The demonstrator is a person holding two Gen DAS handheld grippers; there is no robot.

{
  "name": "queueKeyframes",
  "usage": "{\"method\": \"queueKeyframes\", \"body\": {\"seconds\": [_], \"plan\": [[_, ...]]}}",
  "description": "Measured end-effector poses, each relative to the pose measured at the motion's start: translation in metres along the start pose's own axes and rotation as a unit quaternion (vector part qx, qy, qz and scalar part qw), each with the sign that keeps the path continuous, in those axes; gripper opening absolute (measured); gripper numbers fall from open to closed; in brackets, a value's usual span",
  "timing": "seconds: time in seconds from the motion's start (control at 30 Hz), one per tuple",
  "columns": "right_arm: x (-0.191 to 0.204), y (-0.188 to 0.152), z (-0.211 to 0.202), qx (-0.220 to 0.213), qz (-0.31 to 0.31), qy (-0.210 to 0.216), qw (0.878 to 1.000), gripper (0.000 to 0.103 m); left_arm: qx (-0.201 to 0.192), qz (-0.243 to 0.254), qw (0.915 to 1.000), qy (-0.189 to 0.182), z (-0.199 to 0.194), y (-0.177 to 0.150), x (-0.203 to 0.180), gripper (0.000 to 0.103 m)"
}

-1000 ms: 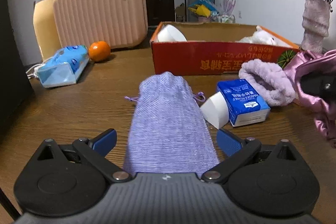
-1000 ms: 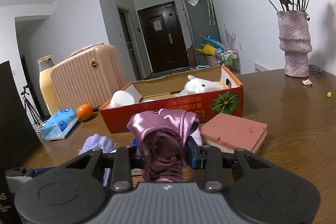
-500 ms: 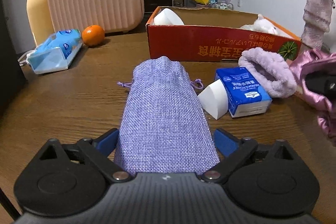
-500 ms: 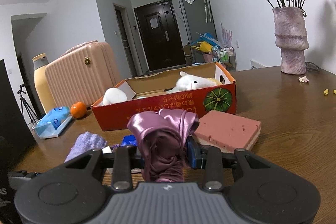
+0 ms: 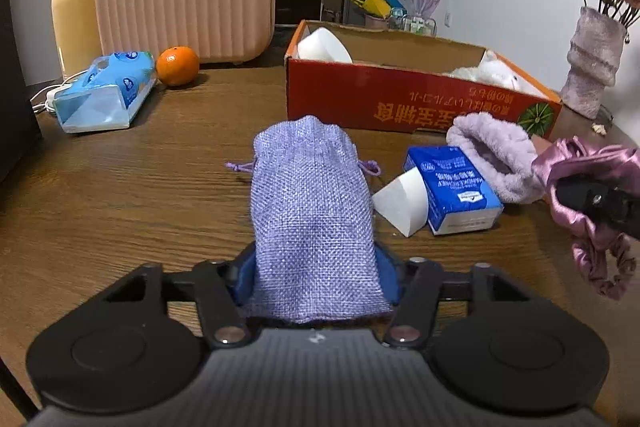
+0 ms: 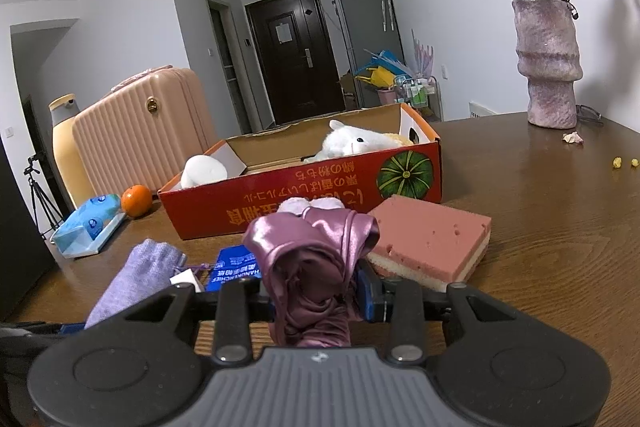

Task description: Organize soft objects

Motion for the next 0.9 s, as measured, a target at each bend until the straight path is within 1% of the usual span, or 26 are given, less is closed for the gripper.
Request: {"method": "queueKeyframes", "body": {"seconds": [0.07,0.2,0.27,0.37,0.57,0.73,0.9], "plan": [[0.0,0.0,0.001,0.001,0.0,0.0,1.0,0.035,-0.003,-0.005,1.0,-0.005,-0.003,0.001,0.004,0.046],[0.0,0.0,0.002,0.002,-0.001,0.0,1.0,0.035,-0.01,-0.015,0.9997,-0.014,-0.009,0.005,0.011,0.036],[0.0,-0.001,0.002,0.003,0.0,-0.001,1.0,0.035,-0.016,-0.024,0.9994,-0.02,-0.012,0.008,0.015,0.028],[0.0,-0.001,0.003,0.005,-0.001,-0.003,1.0,0.035,-0.028,-0.03,0.9988,-0.027,-0.019,0.012,0.018,0.023],[-0.001,-0.002,0.004,0.007,-0.001,-0.004,1.0,0.035,-0.059,-0.038,0.9968,-0.039,-0.034,0.021,0.021,0.021],[-0.001,-0.002,0.004,0.005,-0.001,-0.003,1.0,0.035,-0.085,-0.055,0.9939,-0.043,-0.045,0.032,0.031,0.021],[-0.001,-0.002,0.005,0.003,-0.002,0.0,1.0,0.035,-0.09,-0.057,0.9935,-0.041,-0.046,0.035,0.031,0.021]]}}
Point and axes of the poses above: each gripper's, at about its wrist camera, not at the fingertips, and z roughly the way its jaws point, x to its left, y to its top, the point moved 9 cm from there along z, roughly the way its jaws point, and after that the axes turned 13 degrees about y, right-handed, at the moved point
